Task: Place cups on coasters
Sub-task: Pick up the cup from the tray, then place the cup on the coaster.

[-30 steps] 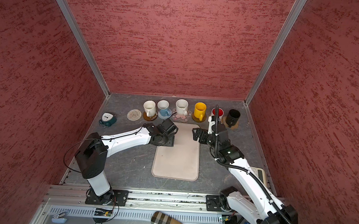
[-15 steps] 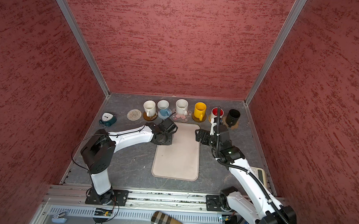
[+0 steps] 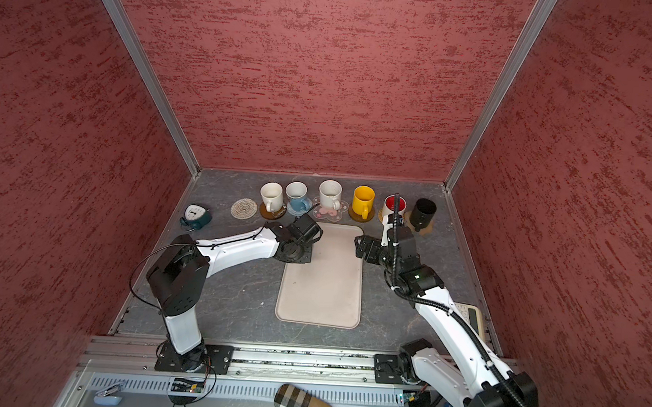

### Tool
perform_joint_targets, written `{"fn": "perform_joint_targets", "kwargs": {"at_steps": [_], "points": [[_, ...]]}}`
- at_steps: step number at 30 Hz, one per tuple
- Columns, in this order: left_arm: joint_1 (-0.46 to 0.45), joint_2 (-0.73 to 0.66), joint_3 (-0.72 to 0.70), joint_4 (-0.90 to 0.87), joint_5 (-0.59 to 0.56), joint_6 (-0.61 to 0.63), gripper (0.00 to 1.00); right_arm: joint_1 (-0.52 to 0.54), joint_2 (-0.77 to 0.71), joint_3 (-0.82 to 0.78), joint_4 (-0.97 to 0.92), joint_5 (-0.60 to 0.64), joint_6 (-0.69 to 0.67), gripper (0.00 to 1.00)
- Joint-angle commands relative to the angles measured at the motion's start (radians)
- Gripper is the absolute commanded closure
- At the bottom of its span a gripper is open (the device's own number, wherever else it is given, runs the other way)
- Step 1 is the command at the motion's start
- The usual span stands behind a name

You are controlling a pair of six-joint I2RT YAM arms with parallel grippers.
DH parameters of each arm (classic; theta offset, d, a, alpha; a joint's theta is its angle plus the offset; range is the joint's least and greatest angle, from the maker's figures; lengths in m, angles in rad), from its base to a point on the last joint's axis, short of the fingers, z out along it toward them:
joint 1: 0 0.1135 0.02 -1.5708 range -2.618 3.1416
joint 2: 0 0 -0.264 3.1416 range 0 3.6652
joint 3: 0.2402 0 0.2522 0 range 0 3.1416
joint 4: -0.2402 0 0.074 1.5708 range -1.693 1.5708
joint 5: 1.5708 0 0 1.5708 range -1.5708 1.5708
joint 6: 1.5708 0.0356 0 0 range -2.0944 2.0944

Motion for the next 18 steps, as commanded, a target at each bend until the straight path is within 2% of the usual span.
{"fn": "perform_joint_targets", "kwargs": {"at_steps": [1, 11, 14, 18], "points": [[-0.008, -0.052, 0.051, -0.034, -0.050, 0.033, 1.00, -0.006, -0.018, -0.011, -0.005, 0.020, 0.001, 0.05], [0.013, -0.258, 0.049, -0.147, -0.087, 0.057, 1.00, -0.006, -0.035, 0.004, 0.000, -0.053, -0.049, 0.02], [0.044, -0.347, 0.017, -0.185, -0.086, 0.061, 1.00, -0.006, -0.053, 0.003, 0.022, -0.070, -0.049, 0.01], [0.131, -0.462, -0.035, -0.233, -0.055, 0.083, 1.00, -0.005, -0.051, 0.003, 0.061, -0.095, -0.035, 0.01]]}}
